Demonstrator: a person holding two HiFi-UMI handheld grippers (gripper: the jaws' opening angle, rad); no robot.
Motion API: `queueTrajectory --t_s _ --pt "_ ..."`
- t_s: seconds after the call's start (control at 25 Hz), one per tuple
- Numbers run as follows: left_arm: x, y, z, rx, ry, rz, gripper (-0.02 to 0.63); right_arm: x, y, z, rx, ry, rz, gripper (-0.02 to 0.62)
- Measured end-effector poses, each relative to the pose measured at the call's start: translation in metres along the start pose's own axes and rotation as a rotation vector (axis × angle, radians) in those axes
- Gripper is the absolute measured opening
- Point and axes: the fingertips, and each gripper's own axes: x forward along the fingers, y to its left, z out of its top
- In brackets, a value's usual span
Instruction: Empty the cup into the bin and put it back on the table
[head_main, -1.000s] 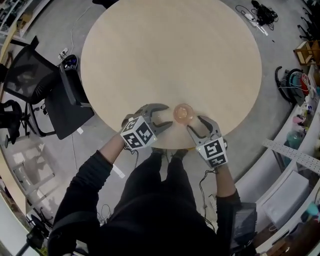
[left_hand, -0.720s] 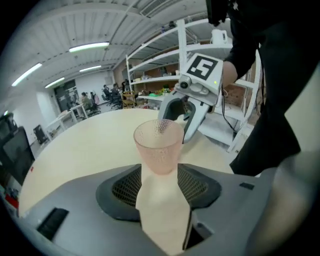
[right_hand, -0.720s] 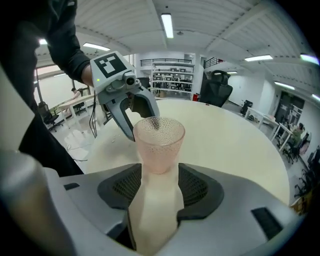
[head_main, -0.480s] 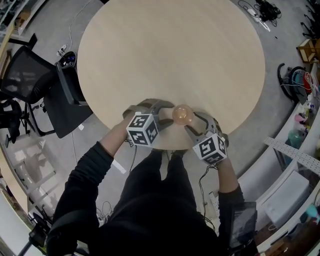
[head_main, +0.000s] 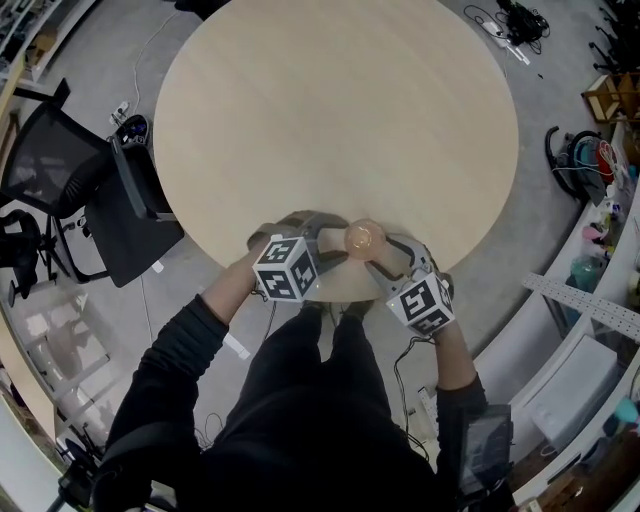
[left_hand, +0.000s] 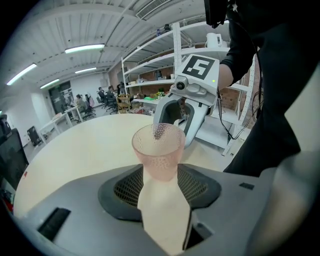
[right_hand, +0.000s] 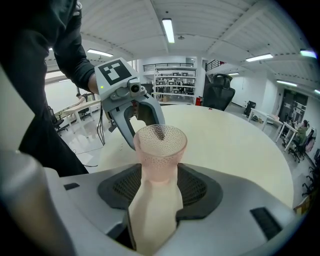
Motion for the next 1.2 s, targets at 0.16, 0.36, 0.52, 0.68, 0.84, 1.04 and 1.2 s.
queueTrajectory --t_s 0.16,0.36,0.52,0.68,0.84,1.04,1.2 --pt "-0.01 -0.016 0.008 0.004 -0.031 -0.014 0.221 -0.014 0.015 0.005 0.002 0.015 -0.005 0.221" --pt "-0.021 -0.046 0.027 0.017 -0.078 -0.049 0.221 -0.046 0.04 0.008 0.01 0.032 -0.046 0.221" --pt "-0.03 -0.083 0.038 0.0 -0.129 -0.106 0.221 -0.07 0.072 0.004 0.039 0.06 -0.068 0.221" --pt "-0.029 -0.13 0.05 -0.051 -0.162 -0.181 0.221 -0.101 0.107 -0.01 0.059 0.069 -0.051 0.221" --pt "-0.027 -0.179 0.055 -0.098 -0.162 -0.228 0.221 -0.123 0.144 -0.029 0.083 0.055 0.021 0.221" --pt "-0.011 -0.223 0.059 -0.144 -0.136 -0.216 0.221 -0.14 0.173 -0.064 0.092 0.021 0.086 0.221" --pt "0.021 -0.256 0.071 -0.232 -0.118 -0.188 0.221 -0.161 0.182 -0.101 0.085 -0.005 0.126 0.221"
